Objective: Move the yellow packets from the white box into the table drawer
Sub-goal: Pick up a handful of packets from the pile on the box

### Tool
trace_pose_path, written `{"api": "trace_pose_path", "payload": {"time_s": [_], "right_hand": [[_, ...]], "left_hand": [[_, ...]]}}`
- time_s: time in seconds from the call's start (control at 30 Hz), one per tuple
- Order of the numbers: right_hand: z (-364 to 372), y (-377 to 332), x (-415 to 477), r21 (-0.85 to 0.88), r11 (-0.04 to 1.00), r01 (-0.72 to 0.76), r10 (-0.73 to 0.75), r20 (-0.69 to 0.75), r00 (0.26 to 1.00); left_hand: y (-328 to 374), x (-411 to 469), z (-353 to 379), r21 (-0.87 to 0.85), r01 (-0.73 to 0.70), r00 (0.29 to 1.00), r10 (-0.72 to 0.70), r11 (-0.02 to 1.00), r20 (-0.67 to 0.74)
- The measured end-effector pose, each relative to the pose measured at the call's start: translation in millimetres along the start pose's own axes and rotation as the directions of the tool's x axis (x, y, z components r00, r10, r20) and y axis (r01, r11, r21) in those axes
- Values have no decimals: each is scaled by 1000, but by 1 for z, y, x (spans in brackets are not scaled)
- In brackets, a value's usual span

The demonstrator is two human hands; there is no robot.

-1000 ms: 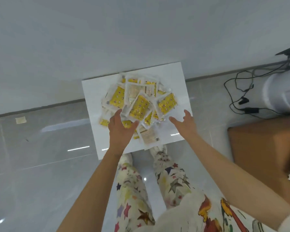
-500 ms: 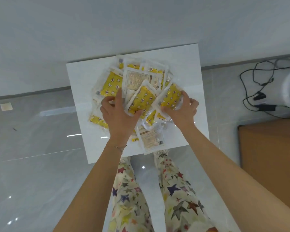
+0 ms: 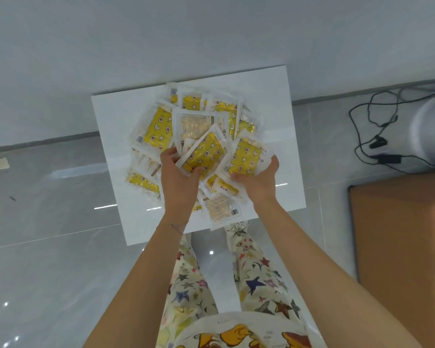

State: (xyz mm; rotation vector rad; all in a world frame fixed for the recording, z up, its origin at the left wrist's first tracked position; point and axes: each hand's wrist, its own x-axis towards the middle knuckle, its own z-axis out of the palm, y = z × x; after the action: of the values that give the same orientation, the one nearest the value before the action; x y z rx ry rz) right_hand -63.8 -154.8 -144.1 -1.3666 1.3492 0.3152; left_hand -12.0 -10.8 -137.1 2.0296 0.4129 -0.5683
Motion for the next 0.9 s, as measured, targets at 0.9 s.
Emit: {"api": "trace_pose_path", "payload": {"time_s": [0.9], "right_hand": [[-10, 20, 1, 95, 985, 141, -132, -103, 986]], "left_hand": [[-11, -11, -32, -202, 141, 990, -139, 969, 20]]}}
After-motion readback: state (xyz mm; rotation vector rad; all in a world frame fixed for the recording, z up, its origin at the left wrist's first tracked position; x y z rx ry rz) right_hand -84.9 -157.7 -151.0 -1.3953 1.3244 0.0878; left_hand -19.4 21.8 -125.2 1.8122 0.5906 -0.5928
